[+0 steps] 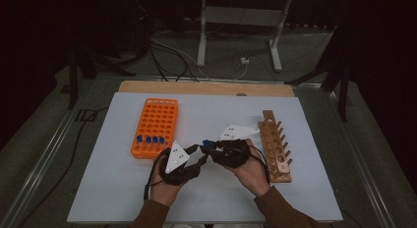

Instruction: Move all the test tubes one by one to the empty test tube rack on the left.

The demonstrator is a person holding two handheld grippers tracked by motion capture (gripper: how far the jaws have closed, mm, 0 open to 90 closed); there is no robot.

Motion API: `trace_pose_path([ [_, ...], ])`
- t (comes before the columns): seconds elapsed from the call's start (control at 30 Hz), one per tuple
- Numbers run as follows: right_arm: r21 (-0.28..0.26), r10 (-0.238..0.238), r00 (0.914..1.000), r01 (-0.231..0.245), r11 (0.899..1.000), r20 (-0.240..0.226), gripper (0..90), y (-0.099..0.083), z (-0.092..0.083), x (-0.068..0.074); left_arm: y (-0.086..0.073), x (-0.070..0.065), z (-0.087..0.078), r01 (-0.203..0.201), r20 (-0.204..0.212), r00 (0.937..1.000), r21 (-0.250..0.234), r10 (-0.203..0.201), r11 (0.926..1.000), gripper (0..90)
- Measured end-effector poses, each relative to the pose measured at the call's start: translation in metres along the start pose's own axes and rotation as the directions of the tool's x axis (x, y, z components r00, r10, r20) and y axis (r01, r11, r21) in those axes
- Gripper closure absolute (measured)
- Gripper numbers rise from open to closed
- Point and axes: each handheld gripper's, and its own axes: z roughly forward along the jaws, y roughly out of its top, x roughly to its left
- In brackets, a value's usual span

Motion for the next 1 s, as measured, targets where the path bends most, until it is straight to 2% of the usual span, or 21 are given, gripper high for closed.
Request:
trace_pose_path([
  [0.23, -0.003, 0.003, 0.9999, -0.003, 1.0, -0.017, 76.9, 0.0, 0.001, 0.002, -0.001, 0.001, 0.0, 0.003, 0.027, 0.9996, -0.007, -0.003, 1.0, 70.6],
  [0.47, -0.002, 0.006, 0.9997, -0.006, 1.0, -0.025, 76.9, 0.0, 0.002, 0.003, -0.001, 0.001, -0.001, 0.004, 0.044, 0.999, -0.015, -0.004, 0.9999, 76.6],
  [0.67, -0.004, 0.011, 0.9993, -0.011, 1.0, -0.036, 75.3, 0.0, 0.002, 0.001, -0.001, 0.001, -0.001, 0.004, 0.051, 0.9987, -0.017, -0.004, 0.9998, 78.2],
  [0.73, -0.012, 0.009, 0.9993, -0.01, 1.0, -0.035, 66.7, -0.001, 0.001, 0.0, -0.002, 0.003, -0.001, 0.008, 0.046, 0.9989, -0.01, -0.008, 0.9999, 78.2],
  [0.9, -0.032, 0.038, 0.999, -0.038, 0.999, -0.025, 44.1, -0.001, -0.007, -0.007, -0.006, 0.015, -0.006, 0.049, 0.022, 0.9986, -0.008, -0.049, 0.9988, 78.2],
  [1.0, -0.044, 0.041, 0.999, -0.04, 0.998, 0.02, 32.3, -0.003, -0.012, -0.012, -0.008, 0.021, -0.01, 0.062, 0.002, 0.9981, -0.008, -0.062, 0.9981, 78.2],
])
